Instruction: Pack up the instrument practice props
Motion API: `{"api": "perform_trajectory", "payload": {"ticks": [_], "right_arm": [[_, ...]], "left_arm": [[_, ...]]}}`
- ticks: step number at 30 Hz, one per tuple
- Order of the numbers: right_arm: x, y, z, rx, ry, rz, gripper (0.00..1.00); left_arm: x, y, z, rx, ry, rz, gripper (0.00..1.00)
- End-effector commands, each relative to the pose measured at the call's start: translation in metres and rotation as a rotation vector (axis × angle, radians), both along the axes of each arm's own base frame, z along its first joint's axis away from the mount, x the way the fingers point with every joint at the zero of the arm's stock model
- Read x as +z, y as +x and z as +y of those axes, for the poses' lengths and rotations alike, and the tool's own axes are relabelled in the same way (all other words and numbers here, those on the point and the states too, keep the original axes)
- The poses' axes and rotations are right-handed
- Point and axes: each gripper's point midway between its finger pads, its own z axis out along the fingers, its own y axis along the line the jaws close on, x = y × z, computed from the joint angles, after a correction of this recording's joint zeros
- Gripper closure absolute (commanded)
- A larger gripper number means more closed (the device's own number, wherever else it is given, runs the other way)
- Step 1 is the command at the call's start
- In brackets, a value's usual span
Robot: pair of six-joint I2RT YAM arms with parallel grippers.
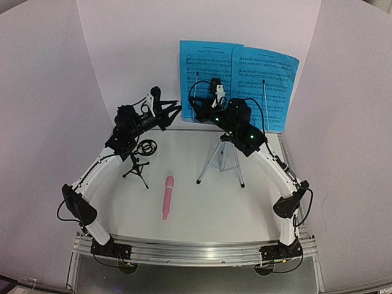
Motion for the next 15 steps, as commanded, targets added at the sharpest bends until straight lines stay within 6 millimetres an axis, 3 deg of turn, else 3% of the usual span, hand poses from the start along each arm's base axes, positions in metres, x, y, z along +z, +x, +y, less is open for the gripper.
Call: {"api": "perform_trajectory", "payload": {"ticks": [1, 7, 15], "right_arm": [[0.005, -0.019, 0.012, 0.102, 0.009, -0.013, 1.00], [0.005, -0.021, 0.013, 0.114, 0.009, -0.020, 1.00], [0.004, -0.018, 0.012, 0.104, 0.021, -0.009, 1.00]], "left_arm": [[0.025, -0.006, 0.004, -0.030, -0.049, -0.056, 0.64], [0.022, 0.005, 0.010, 0.008, -0.035, -0.055, 0.64], [0.014, -0.004, -0.003, -0.094, -0.018, -0.033, 0.66]]}}
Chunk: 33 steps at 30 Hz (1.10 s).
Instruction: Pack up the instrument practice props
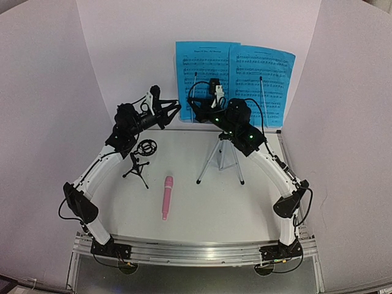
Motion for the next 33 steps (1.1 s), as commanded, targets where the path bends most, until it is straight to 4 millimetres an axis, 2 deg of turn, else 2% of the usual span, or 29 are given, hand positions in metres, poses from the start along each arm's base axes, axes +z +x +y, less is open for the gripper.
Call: {"api": "perform_trajectory", "payload": {"ticks": [1, 11, 14, 18, 19, 26, 33], "right_arm": [[0.004, -0.016, 0.008, 0.062, 0.016, 0.009, 1.00], [0.003, -0.016, 0.007, 0.059, 0.017, 0.014, 1.00], [0.003, -0.016, 0.006, 0.054, 0.017, 0.012, 1.00], [0.003, -0.015, 0.005, 0.047, 0.017, 0.011, 1.00], [0.002, -0.014, 0.005, 0.047, 0.017, 0.012, 1.00], [0.009, -0.024, 0.010, 0.099, 0.011, -0.044, 1.00], [0.017, -0.029, 0.008, 0.114, 0.024, -0.120, 1.00]], "left_arm": [[0.015, -0.011, -0.005, -0.067, -0.015, -0.036, 0.66], [0.012, 0.000, -0.011, -0.063, -0.008, -0.009, 0.68], [0.011, 0.002, -0.015, -0.074, -0.006, -0.010, 0.76], [0.011, 0.004, -0.017, -0.071, -0.004, -0.007, 0.97], [0.012, 0.005, -0.017, -0.068, -0.009, -0.006, 1.00], [0.034, 0.002, -0.007, -0.032, -0.055, -0.025, 1.00], [0.038, 0.009, 0.003, 0.035, -0.056, 0.002, 1.00]]}}
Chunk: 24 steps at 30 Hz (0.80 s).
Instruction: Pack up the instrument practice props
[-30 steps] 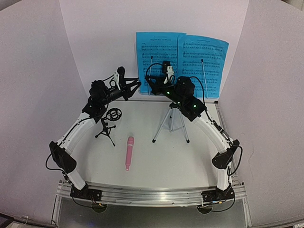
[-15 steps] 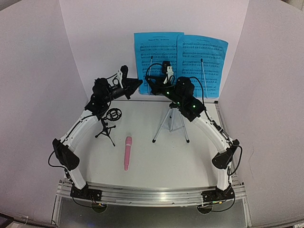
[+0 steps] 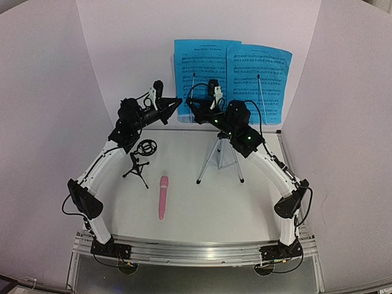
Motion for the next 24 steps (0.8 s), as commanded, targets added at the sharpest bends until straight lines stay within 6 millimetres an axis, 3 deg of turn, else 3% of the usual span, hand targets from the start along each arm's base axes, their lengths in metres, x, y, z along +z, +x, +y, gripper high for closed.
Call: {"api": "perform_trajectory", "payload": {"ticks": [1, 11, 17, 24], "right_arm": [[0.018, -0.025, 0.001, 0.080, 0.022, -0.054, 1.00], [0.009, -0.010, -0.016, -0.014, 0.041, 0.018, 1.00], [0.013, -0.008, -0.018, -0.023, 0.061, 0.008, 1.00], [0.009, -0.005, -0.020, -0.034, 0.061, 0.020, 1.00]], "left_arm": [[0.031, -0.006, 0.014, 0.048, -0.043, -0.030, 1.00], [0.037, -0.002, 0.048, 0.107, -0.018, -0.010, 1.00], [0.045, -0.013, 0.069, 0.135, 0.004, -0.036, 1.00], [0.045, -0.014, 0.118, 0.242, 0.022, 0.002, 1.00]]}}
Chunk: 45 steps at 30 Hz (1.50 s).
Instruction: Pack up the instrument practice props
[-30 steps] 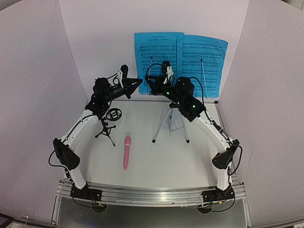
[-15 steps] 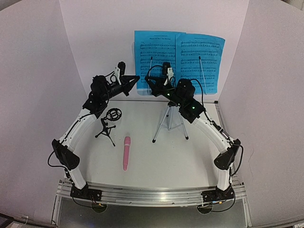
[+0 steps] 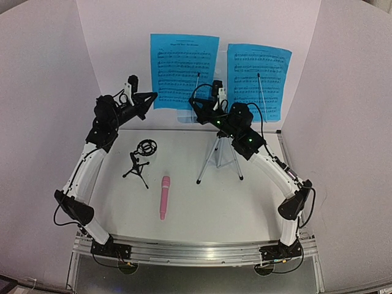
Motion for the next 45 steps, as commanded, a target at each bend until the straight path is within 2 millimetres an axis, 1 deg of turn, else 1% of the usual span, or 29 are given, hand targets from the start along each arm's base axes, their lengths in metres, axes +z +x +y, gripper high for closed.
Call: {"api": "perform_trajectory", "payload": {"ticks": [1, 5, 6, 9, 12, 17, 19, 21, 22, 23, 25, 27, 30, 31, 32, 33, 35, 38, 39, 42, 45], "right_arm": [[0.008, -0.007, -0.008, -0.004, 0.016, 0.018, 1.00], [0.007, -0.008, -0.007, -0.001, 0.015, 0.020, 1.00], [0.007, -0.008, -0.008, -0.002, 0.015, 0.021, 1.00], [0.005, -0.008, -0.008, -0.003, 0.010, 0.022, 1.00], [0.003, -0.008, -0.008, -0.006, 0.001, 0.020, 1.00], [0.003, -0.008, -0.007, -0.002, -0.002, 0.016, 1.00], [0.001, -0.008, -0.007, -0.001, -0.005, 0.017, 1.00], [0.000, -0.008, -0.006, 0.001, -0.008, 0.019, 1.00], [-0.001, -0.008, -0.006, 0.003, -0.009, 0.020, 1.00], [-0.002, -0.008, -0.006, 0.005, -0.010, 0.020, 1.00], [-0.002, -0.008, -0.004, 0.010, -0.012, 0.020, 1.00], [-0.005, -0.007, -0.001, 0.018, -0.012, 0.025, 1.00], [-0.008, -0.005, 0.002, 0.029, -0.011, 0.032, 1.00], [-0.008, -0.005, 0.003, 0.033, -0.012, 0.032, 1.00], [-0.010, -0.004, 0.005, 0.036, -0.012, 0.035, 1.00], [-0.010, -0.004, 0.005, 0.038, -0.012, 0.036, 1.00], [-0.010, -0.003, 0.006, 0.038, -0.012, 0.036, 1.00], [-0.010, -0.003, 0.007, 0.039, -0.011, 0.034, 1.00], [-0.011, -0.002, 0.008, 0.039, -0.011, 0.035, 1.00], [-0.014, 0.000, 0.010, 0.043, -0.012, 0.042, 1.00], [-0.016, 0.001, 0.011, 0.046, -0.012, 0.049, 1.00]], "left_arm": [[0.018, -0.019, 0.042, 0.081, -0.007, -0.008, 1.00], [0.012, -0.029, 0.071, 0.147, -0.007, 0.023, 1.00], [0.006, -0.030, 0.079, 0.169, -0.010, 0.046, 1.00], [-0.003, -0.042, 0.104, 0.232, -0.010, 0.082, 1.00], [-0.015, -0.053, 0.124, 0.285, -0.004, 0.113, 1.00], [-0.033, -0.064, 0.164, 0.375, -0.002, 0.205, 1.00], [-0.039, -0.072, 0.173, 0.377, 0.005, 0.255, 1.00], [-0.057, -0.081, 0.181, 0.396, 0.052, 0.331, 1.00], [-0.068, -0.085, 0.187, 0.415, 0.082, 0.374, 1.00], [-0.084, -0.088, 0.195, 0.450, 0.123, 0.426, 1.00], [-0.106, -0.089, 0.220, 0.561, 0.185, 0.495, 1.00], [-0.124, -0.091, 0.246, 0.654, 0.205, 0.586, 1.00], [-0.140, -0.090, 0.281, 0.752, 0.183, 0.716, 1.00], [-0.148, -0.089, 0.293, 0.782, 0.175, 0.775, 1.00], [-0.152, -0.089, 0.302, 0.804, 0.170, 0.813, 1.00], [-0.160, -0.092, 0.309, 0.817, 0.172, 0.866, 1.00], [-0.177, -0.094, 0.313, 0.814, 0.193, 0.955, 1.00], [-0.212, -0.108, 0.317, 0.802, 0.221, 1.134, 1.00], [-0.222, -0.113, 0.321, 0.805, 0.212, 1.182, 1.00], [-0.242, -0.129, 0.338, 0.825, 0.156, 1.289, 1.00], [-0.264, -0.143, 0.346, 0.819, 0.140, 1.381, 1.00]]}}
